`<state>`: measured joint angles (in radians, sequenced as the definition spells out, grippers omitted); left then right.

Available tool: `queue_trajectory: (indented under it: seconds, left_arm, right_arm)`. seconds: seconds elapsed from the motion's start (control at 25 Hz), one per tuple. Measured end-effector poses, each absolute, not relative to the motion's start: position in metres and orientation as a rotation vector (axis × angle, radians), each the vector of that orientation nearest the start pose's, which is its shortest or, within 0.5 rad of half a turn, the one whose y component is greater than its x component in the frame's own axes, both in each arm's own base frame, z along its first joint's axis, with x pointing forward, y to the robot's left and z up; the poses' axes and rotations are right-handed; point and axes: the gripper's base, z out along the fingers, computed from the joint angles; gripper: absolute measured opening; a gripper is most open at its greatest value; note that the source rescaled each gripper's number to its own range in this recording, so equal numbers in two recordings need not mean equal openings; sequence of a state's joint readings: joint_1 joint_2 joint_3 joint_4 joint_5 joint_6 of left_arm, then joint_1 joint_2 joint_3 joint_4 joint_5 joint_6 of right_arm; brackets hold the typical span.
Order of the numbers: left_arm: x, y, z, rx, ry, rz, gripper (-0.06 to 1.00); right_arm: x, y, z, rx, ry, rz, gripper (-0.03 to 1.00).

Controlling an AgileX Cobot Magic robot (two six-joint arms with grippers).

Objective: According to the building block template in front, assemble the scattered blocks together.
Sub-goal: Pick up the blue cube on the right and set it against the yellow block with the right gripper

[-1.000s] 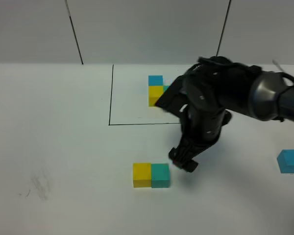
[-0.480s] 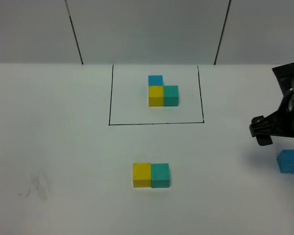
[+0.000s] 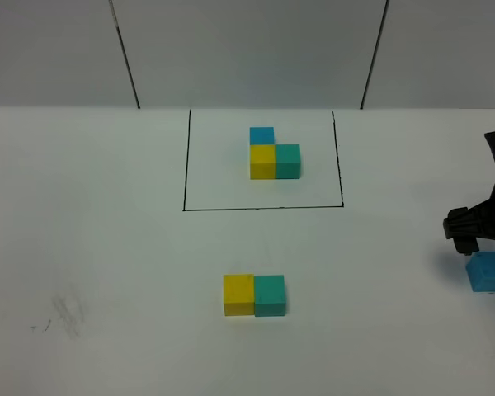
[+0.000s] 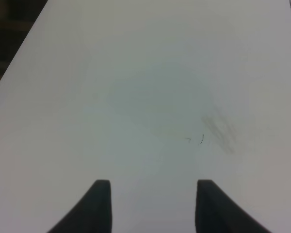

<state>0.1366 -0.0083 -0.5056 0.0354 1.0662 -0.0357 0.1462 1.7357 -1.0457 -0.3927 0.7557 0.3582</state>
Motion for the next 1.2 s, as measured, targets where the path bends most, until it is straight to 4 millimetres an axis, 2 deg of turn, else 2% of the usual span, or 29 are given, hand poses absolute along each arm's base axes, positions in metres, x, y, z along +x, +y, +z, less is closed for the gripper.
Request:
queue_trajectory:
  seconds: [0.4, 0.56, 0.68, 0.8, 0.84, 0.88, 1.12, 1.2]
  left_arm:
    - [-0.007, 0.002, 0.278, -0.175, 2.029, 0.107, 0.0]
    - [-0.007, 0.002, 0.278, -0.175, 2.029, 0.107, 0.0]
    - [-0.007, 0.002, 0.278, -0.175, 2.029, 0.107, 0.0]
    - [-0.007, 0.002, 0.278, -0.175, 2.029, 0.107, 0.0]
    - [-0.007, 0.002, 0.278, -0.175, 2.029, 0.107, 0.0]
    - [-0.007, 0.002, 0.278, -0.175, 2.029, 0.107, 0.0]
    - [-0.007, 0.002, 0.278, -0.175, 2.029, 0.107, 0.0]
    - [-0.007, 0.002, 0.278, -0.175, 2.029, 0.107, 0.0]
  right_arm:
    - [0.337, 0.019, 0.143, -0.063, 2.919, -0.311, 0.85]
    - [0.339, 0.017, 0.132, -0.061, 2.933, -0.303, 0.79]
    - [0.341, 0.017, 0.131, -0.057, 2.92, -0.284, 0.6]
    - [0.341, 0.016, 0.131, -0.015, 2.923, -0.256, 0.23]
    - [0.341, 0.015, 0.13, 0.003, 2.928, -0.247, 0.08]
    - [0.341, 0.013, 0.13, 0.014, 2.93, -0.245, 0.02]
    - [0.34, 0.007, 0.132, -0.052, 2.939, -0.264, 0.02]
    - [0.339, 0.009, 0.138, -0.078, 2.929, -0.269, 0.02]
